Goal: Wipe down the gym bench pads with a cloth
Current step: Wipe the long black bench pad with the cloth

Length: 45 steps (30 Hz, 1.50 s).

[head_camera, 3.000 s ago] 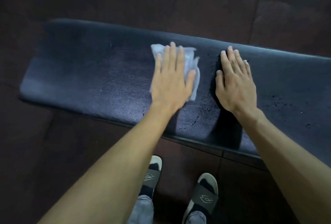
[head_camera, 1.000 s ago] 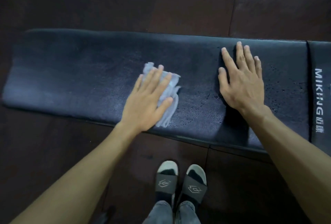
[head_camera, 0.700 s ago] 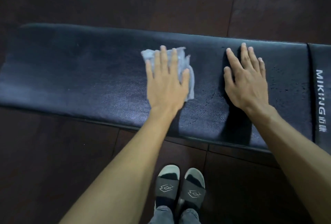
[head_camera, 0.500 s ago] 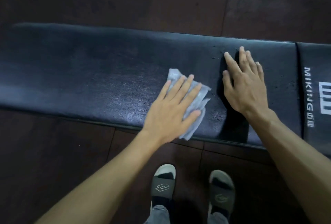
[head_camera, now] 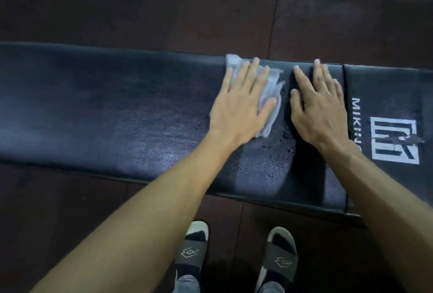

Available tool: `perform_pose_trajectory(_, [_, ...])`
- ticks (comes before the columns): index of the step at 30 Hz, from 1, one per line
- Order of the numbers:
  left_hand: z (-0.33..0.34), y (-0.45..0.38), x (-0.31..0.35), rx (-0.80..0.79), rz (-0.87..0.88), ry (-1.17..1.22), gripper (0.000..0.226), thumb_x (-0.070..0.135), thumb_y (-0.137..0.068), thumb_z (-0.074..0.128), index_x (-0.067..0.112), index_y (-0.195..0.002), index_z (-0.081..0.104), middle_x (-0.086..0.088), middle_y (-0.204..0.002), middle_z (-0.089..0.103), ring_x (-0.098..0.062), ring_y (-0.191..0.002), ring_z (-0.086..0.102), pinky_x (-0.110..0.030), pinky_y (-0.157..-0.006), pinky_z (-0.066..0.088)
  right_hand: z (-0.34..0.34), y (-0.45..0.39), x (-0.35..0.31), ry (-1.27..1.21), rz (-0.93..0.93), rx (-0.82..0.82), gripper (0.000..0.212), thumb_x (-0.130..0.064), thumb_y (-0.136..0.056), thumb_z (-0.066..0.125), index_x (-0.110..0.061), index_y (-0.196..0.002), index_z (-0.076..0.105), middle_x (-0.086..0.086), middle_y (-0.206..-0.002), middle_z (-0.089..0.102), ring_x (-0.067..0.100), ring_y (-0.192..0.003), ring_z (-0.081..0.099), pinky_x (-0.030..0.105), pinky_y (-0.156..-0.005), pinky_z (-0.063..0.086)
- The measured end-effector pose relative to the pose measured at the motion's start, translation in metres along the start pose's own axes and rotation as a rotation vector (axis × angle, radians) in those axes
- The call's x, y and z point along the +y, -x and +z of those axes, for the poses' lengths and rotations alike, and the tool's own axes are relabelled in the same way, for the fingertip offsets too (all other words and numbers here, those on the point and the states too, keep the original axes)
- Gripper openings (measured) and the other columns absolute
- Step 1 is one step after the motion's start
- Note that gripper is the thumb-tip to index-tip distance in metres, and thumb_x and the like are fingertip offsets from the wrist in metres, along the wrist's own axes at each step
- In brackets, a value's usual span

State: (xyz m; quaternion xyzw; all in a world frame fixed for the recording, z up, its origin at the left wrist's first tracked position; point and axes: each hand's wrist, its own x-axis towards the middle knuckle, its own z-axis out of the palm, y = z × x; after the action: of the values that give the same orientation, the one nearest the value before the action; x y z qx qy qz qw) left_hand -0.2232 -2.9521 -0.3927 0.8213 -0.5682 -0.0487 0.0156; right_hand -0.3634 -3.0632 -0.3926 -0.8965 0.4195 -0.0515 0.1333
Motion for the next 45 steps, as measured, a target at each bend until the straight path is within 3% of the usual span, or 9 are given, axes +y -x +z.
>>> perform_pose_trajectory(4, [-0.003,0.082,-0.011,-0.066,0.119,0.025,0.073,0.055,-0.105,0.024,0.013,-0.164,0.016,-0.007,-0.172,0.009,-0.02,-0.159,0.005,-0.048,-0.128,0.009,0.001,0.002,0.003,-0.013,-0.03,0.007,0.053,-0.033,-0.107,0.036,-0.024,-0.159,0.029,0.015,-0.169,0.014,0.027,-0.158,0.009,0.044,-0.127,0.009])
perform_pose_trajectory(9, [-0.004,0.059,-0.039,-0.045,-0.274,0.028,0.079,0.056,-0.104,0.022,0.006,-0.163,0.006,-0.014,-0.172,0.003,-0.024,-0.16,-0.001,-0.047,-0.129,0.001,-0.003,-0.001,0.006,-0.032,-0.049,-0.024,0.054,-0.032,-0.107,0.036,-0.023,-0.16,0.029,0.016,-0.169,0.013,0.028,-0.157,0.009,0.044,-0.126,0.009])
perform_pose_trajectory(12, [-0.003,0.002,-0.019,0.013,-0.365,0.028,0.08,0.055,-0.104,0.018,0.0,-0.162,0.011,-0.02,-0.17,0.011,-0.029,-0.159,0.006,-0.049,-0.129,0.002,-0.006,-0.001,0.015,-0.044,-0.08,-0.034,0.055,-0.031,-0.107,0.035,-0.02,-0.16,0.028,0.017,-0.168,0.016,0.029,-0.157,0.012,0.045,-0.126,0.011])
perform_pose_trajectory(17, [0.003,-0.016,0.041,0.008,-0.167,-0.024,0.079,0.054,-0.105,0.014,-0.002,-0.161,0.012,-0.023,-0.169,0.012,-0.032,-0.158,0.008,-0.048,-0.129,0.005,-0.015,0.003,0.031,-0.015,-0.115,-0.049,0.056,-0.028,-0.106,0.035,-0.013,-0.16,0.026,0.018,-0.168,0.016,0.03,-0.157,0.013,0.045,-0.127,0.008])
perform_pose_trajectory(25, [0.004,0.106,0.043,-0.051,0.072,0.077,0.076,0.053,-0.106,0.027,0.001,-0.161,0.017,-0.016,-0.171,0.011,-0.025,-0.159,0.007,-0.044,-0.129,0.009,-0.011,0.022,0.029,-0.01,-0.114,-0.058,0.056,-0.026,-0.106,0.033,-0.015,-0.16,0.026,0.018,-0.169,0.014,0.031,-0.157,0.01,0.047,-0.127,0.007])
perform_pose_trajectory(30, [0.002,0.121,-0.024,-0.023,-0.126,0.075,0.075,0.051,-0.105,0.027,0.004,-0.162,0.015,-0.013,-0.171,0.01,-0.024,-0.159,0.006,-0.042,-0.129,0.007,-0.004,0.026,0.024,-0.015,-0.109,-0.023,0.059,-0.03,-0.103,0.028,-0.016,-0.16,0.026,0.019,-0.169,0.012,0.033,-0.157,0.008,0.047,-0.127,0.008])
perform_pose_trajectory(36, [0.004,0.028,-0.038,0.064,-0.456,0.032,0.075,0.049,-0.105,0.02,0.0,-0.161,0.014,-0.019,-0.17,0.013,-0.03,-0.158,0.01,-0.047,-0.129,0.007,-0.001,0.025,0.029,-0.031,-0.13,-0.008,0.055,-0.024,-0.105,0.034,-0.016,-0.159,0.028,0.02,-0.168,0.013,0.032,-0.157,0.008,0.046,-0.127,0.008])
perform_pose_trajectory(41, [0.003,-0.034,0.016,0.019,-0.241,-0.02,0.072,0.049,-0.107,0.015,0.001,-0.162,0.011,-0.017,-0.171,0.011,-0.027,-0.159,0.008,-0.046,-0.129,0.005,-0.012,0.021,0.047,-0.055,-0.128,0.027,0.054,-0.02,-0.106,0.035,-0.013,-0.159,0.029,0.018,-0.168,0.017,0.03,-0.157,0.011,0.045,-0.127,0.01])
perform_pose_trajectory(45, [0.006,-0.017,0.065,-0.006,-0.018,-0.024,0.072,0.05,-0.107,0.012,0.004,-0.162,0.011,-0.015,-0.171,0.01,-0.027,-0.159,0.006,-0.047,-0.129,0.006,-0.017,0.026,0.069,-0.058,-0.091,0.007,0.054,-0.02,-0.106,0.035,-0.011,-0.159,0.029,0.02,-0.168,0.015,0.032,-0.157,0.011,0.048,-0.127,0.013])
